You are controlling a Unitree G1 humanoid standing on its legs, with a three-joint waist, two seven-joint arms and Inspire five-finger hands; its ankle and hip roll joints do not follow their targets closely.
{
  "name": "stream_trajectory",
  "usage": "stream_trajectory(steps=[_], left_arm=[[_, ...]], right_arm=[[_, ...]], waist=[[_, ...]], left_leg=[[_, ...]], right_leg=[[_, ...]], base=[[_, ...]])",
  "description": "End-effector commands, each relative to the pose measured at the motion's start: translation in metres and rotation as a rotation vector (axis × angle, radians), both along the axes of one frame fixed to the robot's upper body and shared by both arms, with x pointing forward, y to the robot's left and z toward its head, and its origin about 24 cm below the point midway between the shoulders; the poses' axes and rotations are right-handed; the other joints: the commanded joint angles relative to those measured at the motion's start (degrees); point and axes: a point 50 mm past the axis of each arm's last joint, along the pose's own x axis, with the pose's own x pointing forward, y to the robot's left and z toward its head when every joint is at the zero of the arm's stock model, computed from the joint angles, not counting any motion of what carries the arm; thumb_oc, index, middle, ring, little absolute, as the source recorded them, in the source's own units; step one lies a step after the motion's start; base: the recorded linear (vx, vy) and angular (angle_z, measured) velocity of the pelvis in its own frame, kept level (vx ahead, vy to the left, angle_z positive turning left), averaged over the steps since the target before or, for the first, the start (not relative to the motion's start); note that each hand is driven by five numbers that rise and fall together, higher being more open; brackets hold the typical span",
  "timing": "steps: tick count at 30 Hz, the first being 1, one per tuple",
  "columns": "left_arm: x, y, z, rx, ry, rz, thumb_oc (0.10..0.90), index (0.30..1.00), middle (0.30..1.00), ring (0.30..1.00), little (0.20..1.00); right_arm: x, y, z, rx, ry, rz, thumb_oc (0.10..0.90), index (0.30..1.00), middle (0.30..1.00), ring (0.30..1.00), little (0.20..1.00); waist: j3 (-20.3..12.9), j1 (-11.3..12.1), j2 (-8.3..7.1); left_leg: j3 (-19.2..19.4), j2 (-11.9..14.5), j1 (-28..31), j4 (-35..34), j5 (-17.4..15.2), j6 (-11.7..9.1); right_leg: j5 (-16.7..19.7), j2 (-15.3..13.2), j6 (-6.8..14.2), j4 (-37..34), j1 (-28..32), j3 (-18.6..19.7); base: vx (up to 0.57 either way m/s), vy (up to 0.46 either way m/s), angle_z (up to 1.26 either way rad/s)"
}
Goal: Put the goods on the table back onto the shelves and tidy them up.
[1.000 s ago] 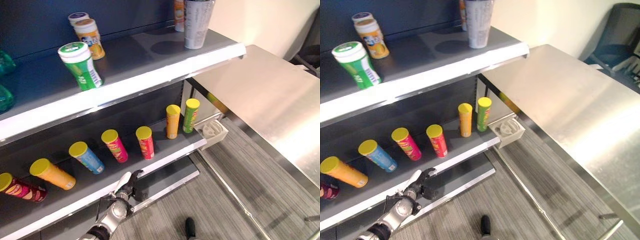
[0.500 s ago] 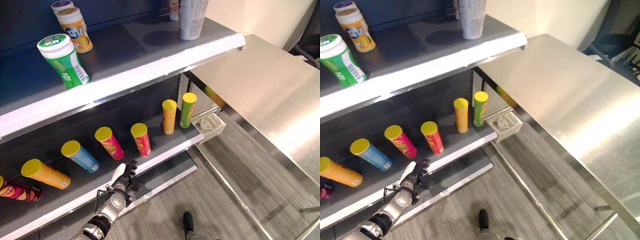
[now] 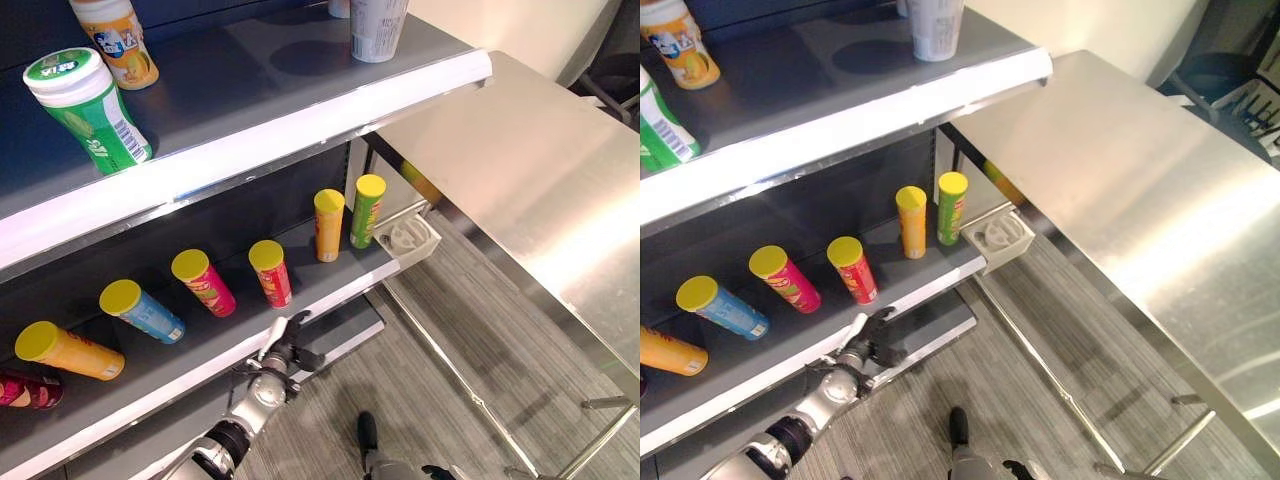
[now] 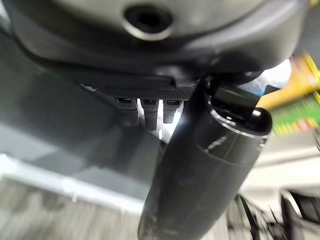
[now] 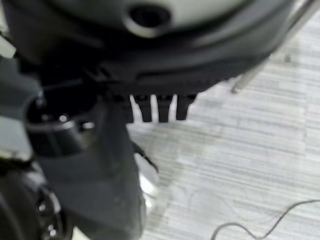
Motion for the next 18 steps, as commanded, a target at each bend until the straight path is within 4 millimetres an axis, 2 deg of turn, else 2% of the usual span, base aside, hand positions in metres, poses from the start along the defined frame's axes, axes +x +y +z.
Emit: stream_trajectory(steps=[1,6,9,12,14,18], left_arm=[[0.049,-0.007,0.053,-0.037,-0.233,-0.010,0.800,0.900,0.900,0.900,0.900],[0.064,0.010,0.064,0.021,-0.277,0.046,0.800,0.900,0.900,0.900,0.900],[0.080,0.022,0.089,0.007,-0.365,0.106,0.800,0.900,0.900,0.900,0.900],[0.085,0.027,0.104,-0.020,-0.422,0.121,0.800,0.900,0.900,0.900,0.900],[0.081,0.037,0.100,-0.032,-0.400,0.133,0.800,0.900,0.900,0.900,0.900],[0.077,0.037,0.092,-0.029,-0.362,0.128,0.800,0.900,0.900,0.900,0.900]], right_arm=[[-0.001,0.012,-0.002,0.020,-0.020,0.007,0.800,0.900,0.900,0.900,0.900],[-0.008,0.012,-0.003,0.021,0.000,0.014,0.800,0.900,0.900,0.900,0.900],[-0.007,0.009,0.000,0.025,-0.021,0.027,0.800,0.900,0.900,0.900,0.900],[-0.009,0.008,0.002,0.032,-0.020,0.021,0.800,0.900,0.900,0.900,0.900],[-0.010,0.004,0.002,0.023,-0.009,0.012,0.800,0.900,0.900,0.900,0.900],[-0.008,0.005,0.002,0.021,-0.007,0.020,0.800,0.900,0.900,0.900,0.900]], waist=[[-2.1,-2.2,-2.21],[-2.2,-2.8,-1.83],[-2.0,-3.3,-1.44],[-2.0,-3.0,-1.31],[-2.2,-2.0,-1.25],[-2.1,-1.7,-1.33]], left_leg=[[-0.5,0.8,3.4,0.1,4.7,-7.2],[0.0,0.9,3.6,0.1,4.3,-7.4],[0.4,0.8,3.6,0.1,4.4,-7.4],[0.5,0.8,3.7,0.1,4.6,-7.5],[0.2,1.0,4.6,0.1,5.2,-7.4],[-0.1,1.2,4.7,0.1,5.1,-7.4]], right_leg=[[-6.3,1.2,0.8,0.8,5.1,1.8],[-6.5,1.5,0.7,0.8,5.2,2.3],[-6.3,1.5,0.8,0.8,5.0,2.7],[-6.3,1.6,0.8,0.8,5.1,2.8],[-6.7,2.0,0.5,0.8,6.2,2.4],[-6.9,2.1,0.4,0.8,6.5,2.1]], base=[[0.00,-0.039,-0.07],[0.01,-0.028,-0.06],[0.01,-0.012,-0.04],[0.01,-0.002,0.01],[0.06,-0.009,0.02],[0.02,-0.004,0.02]])
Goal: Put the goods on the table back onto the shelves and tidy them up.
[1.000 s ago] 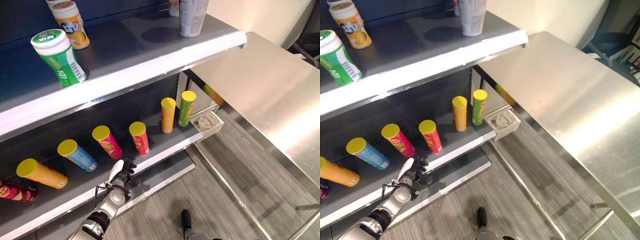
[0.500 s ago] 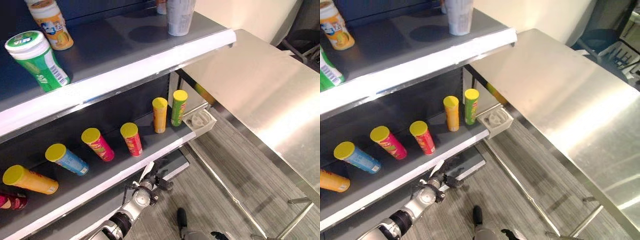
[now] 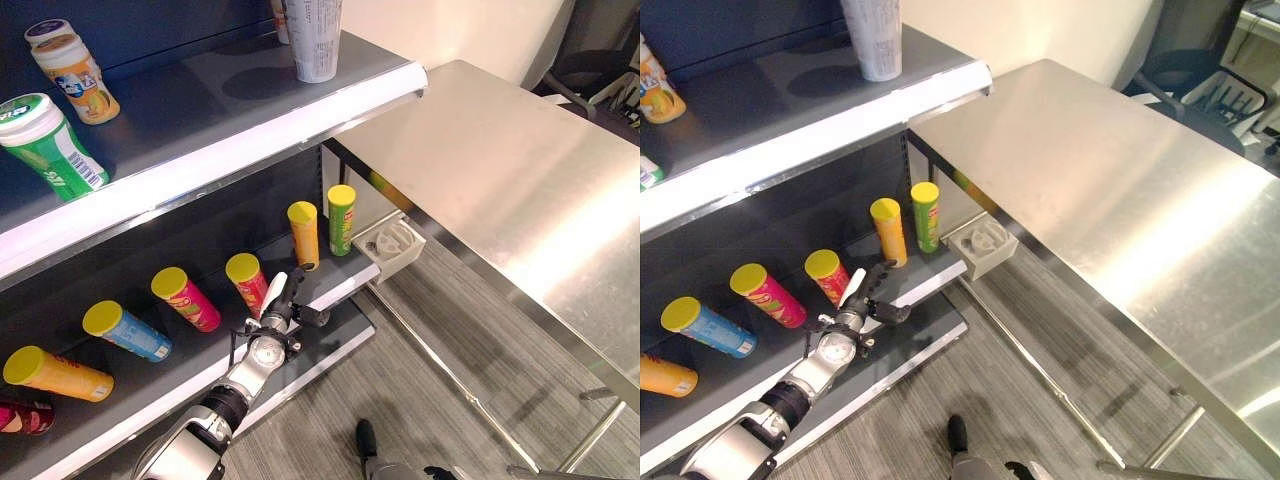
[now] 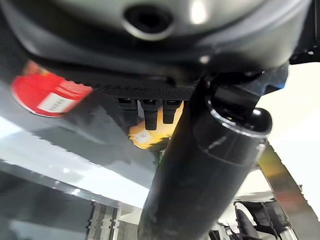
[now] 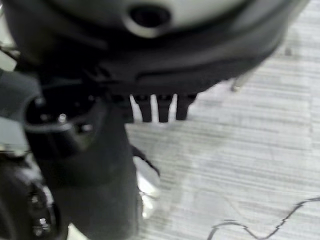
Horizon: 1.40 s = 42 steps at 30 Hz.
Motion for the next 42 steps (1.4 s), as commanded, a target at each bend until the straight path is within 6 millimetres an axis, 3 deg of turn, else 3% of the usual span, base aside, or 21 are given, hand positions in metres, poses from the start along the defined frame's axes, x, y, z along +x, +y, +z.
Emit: stream_trajectory(steps=[1,14,25,42], left_arm=[[0.021,0.009,0.030,-0.030,-0.116,0.026,0.800,0.900,0.900,0.900,0.900],[0.012,0.010,0.020,-0.020,-0.080,0.021,0.800,0.900,0.900,0.900,0.900],[0.017,0.041,0.019,0.112,-0.087,0.116,0.800,0.900,0.900,0.900,0.900],[0.032,0.082,0.030,0.204,-0.085,0.285,0.800,0.900,0.900,0.900,0.900]], right_arm=[[-0.002,0.008,0.000,0.025,-0.015,0.010,0.800,0.900,0.900,0.900,0.900],[0.002,0.009,0.003,0.029,-0.034,0.023,0.800,0.900,0.900,0.900,0.900],[0.007,0.010,0.007,0.044,-0.063,0.045,0.800,0.900,0.900,0.900,0.900],[0.013,0.010,0.034,0.124,-0.169,0.118,0.800,0.900,0.900,0.900,0.900]], waist=[[-1.2,-0.2,-3.40],[-0.5,0.8,-3.57],[-0.2,1.3,-3.75],[0.6,-0.6,-5.06]], left_leg=[[-0.7,-0.5,4.1,0.2,0.8,-5.8],[-1.8,-0.4,3.6,0.2,0.5,-5.6],[-2.2,-0.2,4.0,0.2,0.4,-5.7],[-1.0,-0.1,2.8,0.2,0.4,-6.3]], right_leg=[[-7.0,0.4,1.6,0.4,6.1,1.3],[-7.4,0.4,1.4,0.5,6.6,0.4],[-7.8,0.6,1.2,0.6,7.3,0.3],[-7.4,0.7,1.5,0.8,5.6,1.0]], base=[[0.00,0.000,0.00],[0.00,0.001,0.05],[0.00,0.000,0.01],[0.00,-0.002,0.00]])
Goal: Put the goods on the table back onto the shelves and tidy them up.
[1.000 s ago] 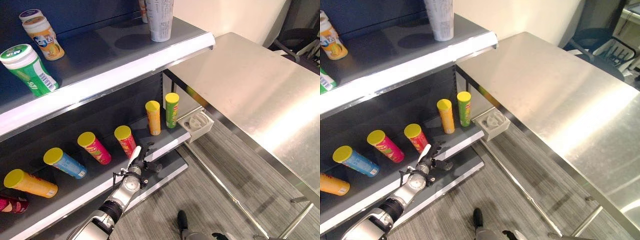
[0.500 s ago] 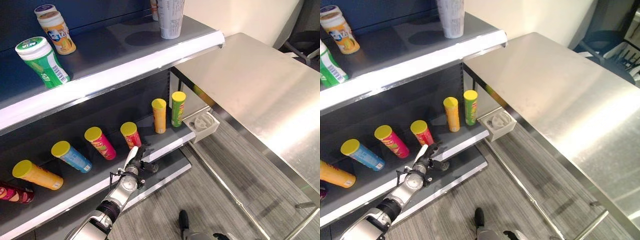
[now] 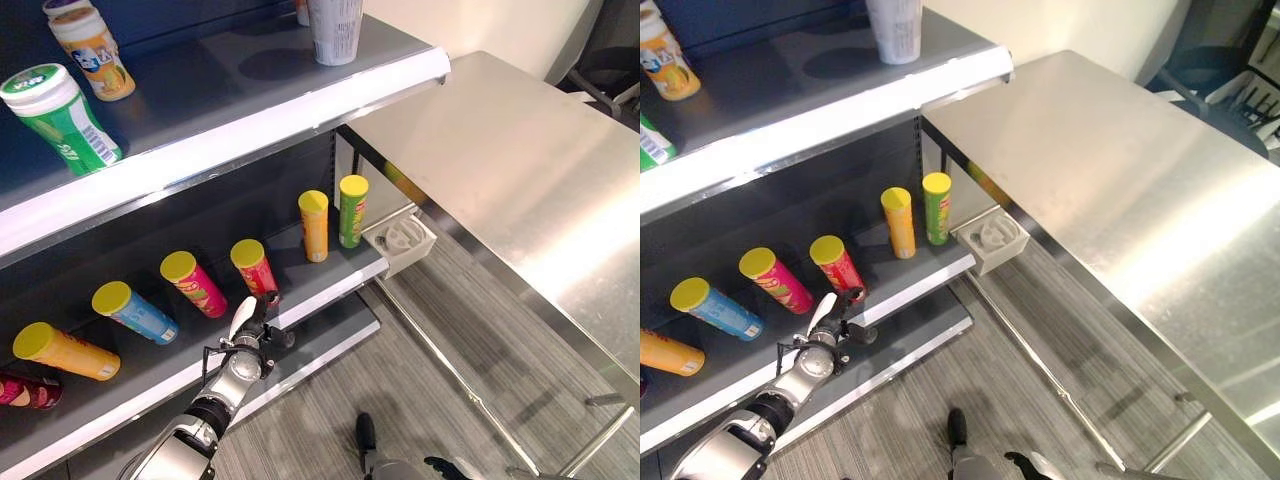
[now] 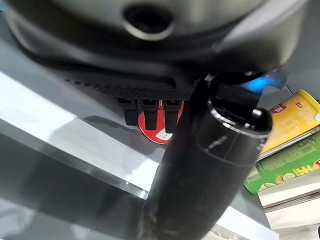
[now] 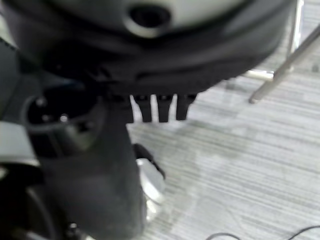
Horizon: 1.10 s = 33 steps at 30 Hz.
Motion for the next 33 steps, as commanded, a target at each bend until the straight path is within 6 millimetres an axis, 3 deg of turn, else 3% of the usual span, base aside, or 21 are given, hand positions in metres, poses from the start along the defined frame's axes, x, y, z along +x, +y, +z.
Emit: stream_trajectory(steps=[1,5,8,12,21,22,24,30,33], left_arm=[[0.040,0.032,0.057,0.060,-0.226,0.105,0.800,0.900,0.900,0.900,0.900],[0.043,0.037,0.060,0.058,-0.235,0.144,0.800,0.900,0.900,0.900,0.900],[0.044,0.032,0.057,0.049,-0.232,0.152,0.800,0.900,0.900,0.900,0.900],[0.049,0.035,0.064,0.065,-0.237,0.159,0.800,0.900,0.900,0.900,0.900],[0.049,0.031,0.063,0.028,-0.244,0.157,0.800,0.900,0.900,0.900,0.900],[0.046,0.018,0.062,-0.012,-0.271,0.113,0.800,0.900,0.900,0.900,0.900],[0.044,0.014,0.061,-0.030,-0.274,0.104,0.800,0.900,0.900,0.900,0.900],[0.022,-0.018,0.048,-0.158,-0.263,-0.042,0.800,0.900,0.900,0.900,0.900],[-0.008,-0.028,0.027,-0.246,-0.176,-0.168,0.800,0.900,0.900,0.900,0.900]], right_arm=[[0.004,0.020,0.009,0.108,-0.080,0.021,0.800,0.900,0.900,0.900,0.900],[0.007,0.020,0.021,0.133,-0.122,0.046,0.800,0.900,0.900,0.900,0.900],[-0.005,0.012,-0.002,0.046,-0.027,0.027,0.800,0.900,0.900,0.900,0.900],[-0.003,0.013,-0.015,0.005,0.016,0.027,0.800,0.900,0.900,0.900,0.900],[-0.005,0.019,-0.020,0.003,0.027,0.024,0.800,0.900,0.900,0.900,0.900],[-0.005,0.020,-0.021,-0.001,0.027,0.021,0.800,0.900,0.900,0.900,0.900],[-0.006,0.019,-0.021,-0.006,0.029,0.016,0.800,0.900,0.900,0.900,0.900],[-0.003,0.015,-0.020,-0.022,0.029,-0.005,0.800,0.900,0.900,0.900,0.900],[0.007,0.006,-0.020,-0.051,0.033,-0.048,0.800,0.900,0.900,0.900,0.900]], waist=[[-1.7,-1.2,-5.68],[-1.3,-1.6,-6.10],[-1.3,-1.6,-5.84],[-1.5,-1.7,-5.51],[-1.4,-1.7,-4.92],[-1.3,-1.4,-4.70],[-1.4,-1.3,-4.65],[-1.2,0.1,-4.41],[-1.3,1.4,-4.00]], left_leg=[[0.4,-1.4,4.6,0.2,3.5,-7.9],[0.7,-1.5,4.1,0.2,3.4,-8.0],[0.9,-1.6,4.0,0.2,3.5,-7.9],[1.3,-1.5,4.0,0.2,3.5,-7.9],[1.6,-1.5,4.3,0.2,3.5,-7.9],[1.4,-1.5,4.5,0.2,3.8,-7.9],[1.2,-1.6,4.5,0.2,3.8,-7.8],[0.0,-1.8,4.7,0.3,4.0,-7.5],[-1.0,-1.8,4.8,0.5,4.1,-7.3]], right_leg=[[-7.9,-0.6,2.6,0.9,6.8,2.3],[-7.7,-0.6,2.8,0.9,5.9,2.5],[-7.5,-0.5,2.7,1.0,5.7,2.9],[-7.3,-0.3,2.6,1.0,5.3,3.5],[-7.5,0.0,2.5,0.9,5.4,3.7],[-7.6,0.0,2.5,1.0,5.8,3.3],[-7.7,0.0,2.4,1.0,5.9,3.2],[-7.9,-0.2,2.3,0.9,6.9,2.3],[-8.0,-0.5,2.3,1.0,7.6,1.7]], base=[[0.00,-0.007,-0.04],[-0.01,-0.013,-0.16],[0.01,-0.008,-0.06],[0.01,-0.002,-0.02],[0.01,0.002,-0.02],[0.00,0.000,0.00],[0.01,0.004,0.02],[0.01,0.016,0.08],[0.00,0.035,0.09]])
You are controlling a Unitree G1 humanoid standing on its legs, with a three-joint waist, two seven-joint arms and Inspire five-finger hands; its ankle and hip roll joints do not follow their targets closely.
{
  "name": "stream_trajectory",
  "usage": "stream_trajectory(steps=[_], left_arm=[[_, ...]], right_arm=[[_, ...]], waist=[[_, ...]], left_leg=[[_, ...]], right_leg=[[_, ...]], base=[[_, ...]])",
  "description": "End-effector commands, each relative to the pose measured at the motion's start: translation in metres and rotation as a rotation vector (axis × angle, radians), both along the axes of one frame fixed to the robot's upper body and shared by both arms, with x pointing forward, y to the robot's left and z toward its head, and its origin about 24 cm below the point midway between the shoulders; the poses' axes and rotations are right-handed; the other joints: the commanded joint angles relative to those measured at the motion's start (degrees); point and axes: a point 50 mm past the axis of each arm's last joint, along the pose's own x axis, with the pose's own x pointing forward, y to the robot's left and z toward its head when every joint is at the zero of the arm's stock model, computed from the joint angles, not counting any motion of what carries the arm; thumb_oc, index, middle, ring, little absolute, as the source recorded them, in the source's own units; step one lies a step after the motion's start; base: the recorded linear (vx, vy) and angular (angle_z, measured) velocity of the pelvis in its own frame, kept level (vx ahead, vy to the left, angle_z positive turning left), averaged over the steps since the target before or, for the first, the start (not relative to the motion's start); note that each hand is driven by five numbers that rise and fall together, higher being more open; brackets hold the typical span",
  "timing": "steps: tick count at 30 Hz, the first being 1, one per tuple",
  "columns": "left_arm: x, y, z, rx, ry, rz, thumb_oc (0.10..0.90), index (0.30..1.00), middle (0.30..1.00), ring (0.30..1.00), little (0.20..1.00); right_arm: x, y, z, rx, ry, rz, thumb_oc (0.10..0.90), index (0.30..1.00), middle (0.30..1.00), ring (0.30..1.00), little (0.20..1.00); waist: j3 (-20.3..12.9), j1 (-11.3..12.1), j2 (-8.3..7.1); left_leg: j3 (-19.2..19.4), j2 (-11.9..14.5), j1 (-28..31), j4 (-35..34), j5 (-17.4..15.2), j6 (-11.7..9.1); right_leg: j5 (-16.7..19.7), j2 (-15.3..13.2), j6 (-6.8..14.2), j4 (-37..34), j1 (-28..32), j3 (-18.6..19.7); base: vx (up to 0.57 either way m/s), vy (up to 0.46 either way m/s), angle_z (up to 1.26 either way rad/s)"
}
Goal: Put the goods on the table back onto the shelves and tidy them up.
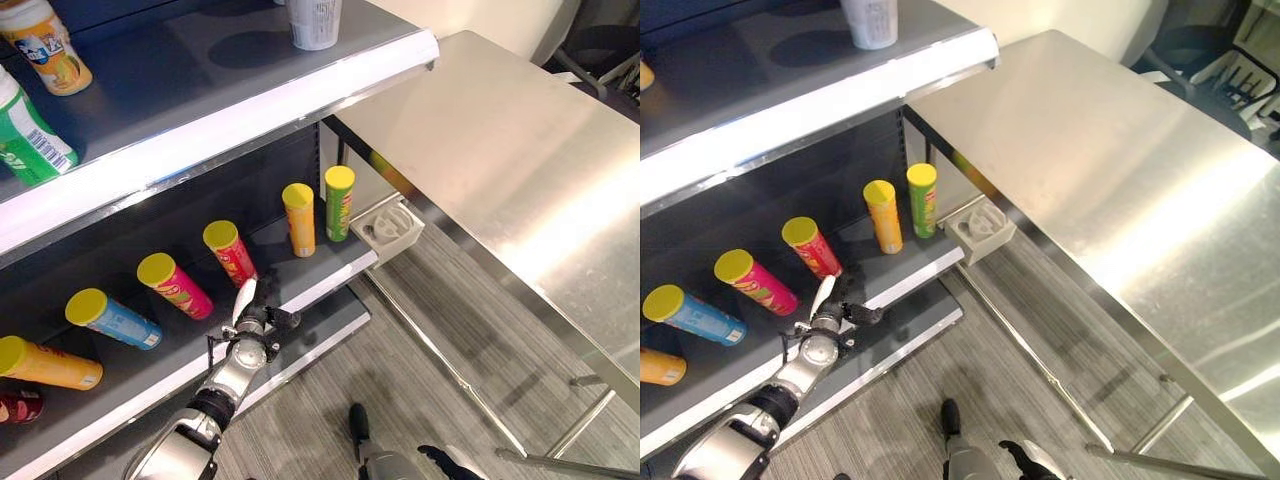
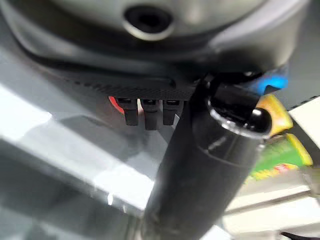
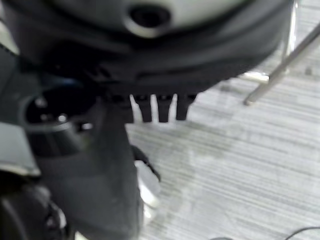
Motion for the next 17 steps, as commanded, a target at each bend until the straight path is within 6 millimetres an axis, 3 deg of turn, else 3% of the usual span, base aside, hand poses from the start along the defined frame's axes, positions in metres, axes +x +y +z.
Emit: stream_trajectory(steps=[1,2,4,5,9,11,12,13,14,15,16,17], left_arm=[[-0.012,0.012,0.005,-0.112,-0.026,-0.111,0.800,0.900,0.900,0.900,0.900],[-0.012,0.013,0.005,-0.111,-0.024,-0.110,0.800,0.900,0.900,0.900,0.900],[-0.045,0.032,-0.017,-0.108,0.087,-0.140,0.800,0.900,0.900,0.900,0.900],[-0.045,0.033,-0.017,-0.108,0.088,-0.140,0.800,0.900,0.900,0.900,0.900],[-0.090,0.063,-0.049,-0.040,0.271,-0.133,0.800,0.900,0.900,0.900,0.900],[-0.149,0.092,-0.096,0.015,0.559,0.014,0.800,0.900,0.900,0.900,0.900],[-0.167,0.097,-0.108,0.018,0.644,0.076,0.800,0.900,0.900,0.900,0.900],[-0.182,0.102,-0.116,0.024,0.709,0.134,0.800,0.900,0.900,0.900,0.900],[-0.181,0.102,-0.116,0.023,0.708,0.135,0.800,0.900,0.900,0.900,0.900],[-0.199,0.105,-0.124,0.015,0.780,0.204,0.800,0.900,0.900,0.900,0.900],[-0.199,0.105,-0.124,0.015,0.780,0.204,0.800,0.900,0.900,0.900,0.900],[-0.231,0.108,-0.134,-0.046,0.894,0.358,0.800,0.900,0.900,0.900,0.900]], right_arm=[[0.001,-0.005,-0.004,-0.017,0.011,-0.085,0.800,0.900,0.900,0.900,0.900],[0.001,-0.004,-0.005,-0.015,0.012,-0.084,0.800,0.900,0.900,0.900,0.900],[0.006,-0.009,-0.006,-0.032,0.033,-0.102,0.800,0.900,0.900,0.900,0.900],[0.006,-0.008,-0.007,-0.031,0.034,-0.101,0.800,0.900,0.900,0.900,0.900],[0.002,-0.011,-0.011,-0.048,0.082,-0.114,0.800,0.900,0.900,0.900,0.900],[-0.006,-0.014,-0.014,-0.062,0.121,-0.137,0.800,0.900,0.900,0.900,0.900],[-0.009,-0.015,-0.015,-0.066,0.134,-0.149,0.800,0.900,0.900,0.900,0.900],[-0.012,-0.016,-0.016,-0.071,0.145,-0.157,0.800,0.900,0.900,0.900,0.900],[-0.011,-0.016,-0.016,-0.071,0.144,-0.156,0.800,0.900,0.900,0.900,0.900],[-0.014,-0.017,-0.016,-0.073,0.156,-0.165,0.800,0.900,0.900,0.900,0.900],[-0.014,-0.017,-0.016,-0.073,0.156,-0.165,0.800,0.900,0.900,0.900,0.900],[-0.021,-0.016,-0.019,-0.075,0.182,-0.185,0.800,0.900,0.900,0.900,0.900]], waist=[[-2.7,0.9,-2.83],[-2.8,0.9,-2.90],[-3.4,2.1,-2.47],[-3.5,2.0,-2.54],[-4.5,3.5,-2.34],[-5.3,4.7,-2.16],[-5.4,5.1,-2.29],[-5.5,5.4,-2.37],[-5.5,5.4,-2.34],[-5.5,5.8,-2.43],[-5.5,5.8,-2.43],[-5.6,6.7,-2.66]], left_leg=[[-2.1,-1.9,3.0,0.5,1.0,-3.7],[-2.1,-1.9,3.1,0.5,1.0,-3.7],[-2.4,-2.0,3.5,0.6,1.1,-3.5],[-2.3,-2.0,3.5,0.6,1.1,-3.5],[-2.8,-2.1,4.0,0.8,0.9,-3.3],[-3.4,-2.0,4.0,1.4,0.9,-3.0],[-3.7,-2.0,3.9,1.6,0.9,-2.9],[-4.0,-1.9,3.9,1.7,0.8,-2.8],[-4.0,-1.9,3.9,1.7,0.8,-2.8],[-4.3,-1.9,3.9,1.7,0.6,-2.8],[-4.3,-1.9,3.9,1.8,0.6,-2.8],[-4.9,-1.8,4.1,1.8,0.2,-2.7]], right_leg=[[-8.0,-0.5,2.0,1.0,6.6,0.5],[-8.1,-0.5,2.0,1.0,6.7,0.5],[-8.1,-0.7,2.0,1.0,7.2,0.3],[-8.1,-0.7,2.0,1.0,7.3,0.3],[-8.1,-0.8,2.1,1.2,8.2,0.0],[-8.5,-1.0,1.9,1.7,8.8,-0.7],[-8.7,-1.0,1.9,1.9,8.9,-1.0],[-8.9,-1.0,1.8,2.0,9.1,-1.3],[-8.9,-1.0,1.8,2.0,9.1,-1.4],[-9.1,-1.1,1.8,2.1,9.3,-1.7],[-9.1,-1.1,1.8,2.1,9.3,-1.7],[-9.5,-1.1,1.7,2.2,10.1,-2.3]], base=[[0.00,0.047,0.17],[0.00,0.056,0.17],[0.00,0.043,0.11],[-0.01,0.030,0.10],[-0.02,0.038,0.10],[-0.08,0.061,0.11],[-0.08,0.025,0.11],[-0.04,0.007,0.06],[-0.04,0.011,0.13],[-0.02,0.008,0.14],[-0.04,0.012,0.16],[-0.02,0.005,0.16]])
